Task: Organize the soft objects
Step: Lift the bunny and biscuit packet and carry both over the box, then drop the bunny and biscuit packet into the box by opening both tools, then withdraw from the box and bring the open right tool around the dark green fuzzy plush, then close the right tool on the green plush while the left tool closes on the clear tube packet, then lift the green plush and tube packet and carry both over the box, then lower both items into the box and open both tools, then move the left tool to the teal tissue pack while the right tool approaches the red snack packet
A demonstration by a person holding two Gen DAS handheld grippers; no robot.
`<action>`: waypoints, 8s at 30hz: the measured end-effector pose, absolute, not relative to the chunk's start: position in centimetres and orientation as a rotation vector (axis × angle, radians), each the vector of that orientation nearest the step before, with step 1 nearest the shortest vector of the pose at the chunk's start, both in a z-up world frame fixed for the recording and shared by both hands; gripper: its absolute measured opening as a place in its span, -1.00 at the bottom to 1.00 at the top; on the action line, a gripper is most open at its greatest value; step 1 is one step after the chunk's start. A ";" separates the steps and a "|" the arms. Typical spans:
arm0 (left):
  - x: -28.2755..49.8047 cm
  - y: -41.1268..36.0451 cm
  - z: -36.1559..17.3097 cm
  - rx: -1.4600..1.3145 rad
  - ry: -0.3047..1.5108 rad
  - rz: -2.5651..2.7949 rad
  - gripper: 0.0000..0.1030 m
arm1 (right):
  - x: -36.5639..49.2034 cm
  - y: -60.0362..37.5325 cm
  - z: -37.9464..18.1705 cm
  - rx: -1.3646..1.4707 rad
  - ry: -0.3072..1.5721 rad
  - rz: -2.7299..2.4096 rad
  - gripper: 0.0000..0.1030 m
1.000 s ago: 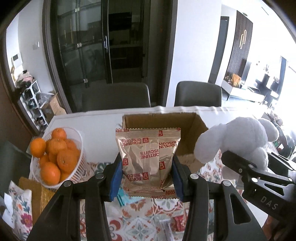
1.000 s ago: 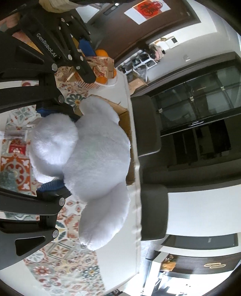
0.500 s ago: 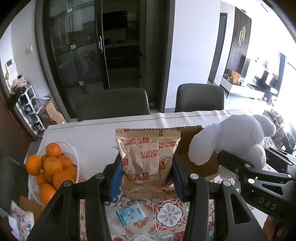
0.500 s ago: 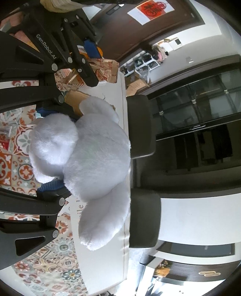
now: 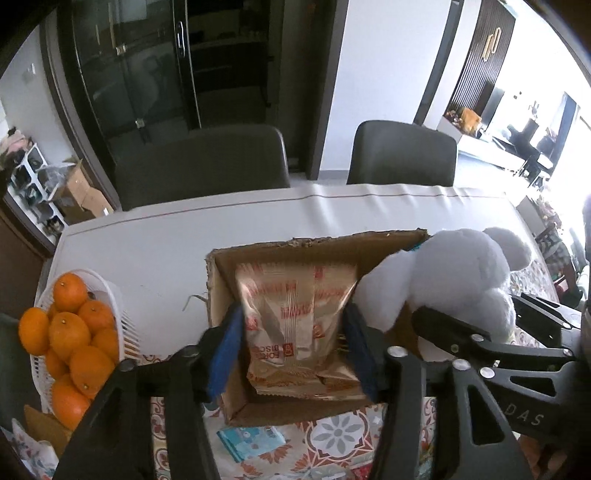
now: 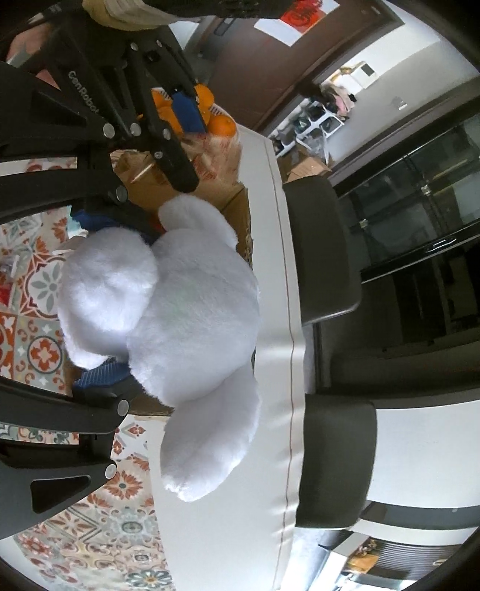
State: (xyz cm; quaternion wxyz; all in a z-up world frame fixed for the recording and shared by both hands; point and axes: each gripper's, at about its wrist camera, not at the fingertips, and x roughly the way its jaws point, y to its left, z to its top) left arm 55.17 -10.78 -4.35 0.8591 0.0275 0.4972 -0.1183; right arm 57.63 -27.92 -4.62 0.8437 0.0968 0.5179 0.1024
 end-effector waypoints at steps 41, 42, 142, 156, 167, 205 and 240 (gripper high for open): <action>36.0 -11.5 -0.2 0.117 0.916 -0.209 0.61 | 38.4 -32.9 1.0 0.177 0.882 -0.106 0.44; 35.7 -11.7 -0.6 0.117 0.927 -0.214 0.61 | 37.9 -33.1 0.6 0.185 0.891 -0.107 0.44; 32.7 -8.5 -7.2 0.008 0.944 -0.281 -0.59 | 34.4 -25.7 -6.4 0.127 0.933 0.131 -0.44; 38.3 -8.7 -2.5 0.042 0.854 -0.304 -0.59 | 39.5 -25.5 -1.6 0.142 0.822 0.174 -0.44; 43.5 -9.5 -1.3 0.065 0.861 -0.313 -0.59 | 44.7 -25.7 -0.1 0.142 0.816 0.208 -0.43; 51.9 -10.3 -4.6 0.169 0.973 -0.236 0.06 | 54.9 -26.0 -4.7 0.103 0.991 0.183 0.26; 39.3 -3.4 -10.8 0.008 1.002 -0.156 0.44 | 38.6 -22.0 -8.8 0.206 0.959 -0.072 0.27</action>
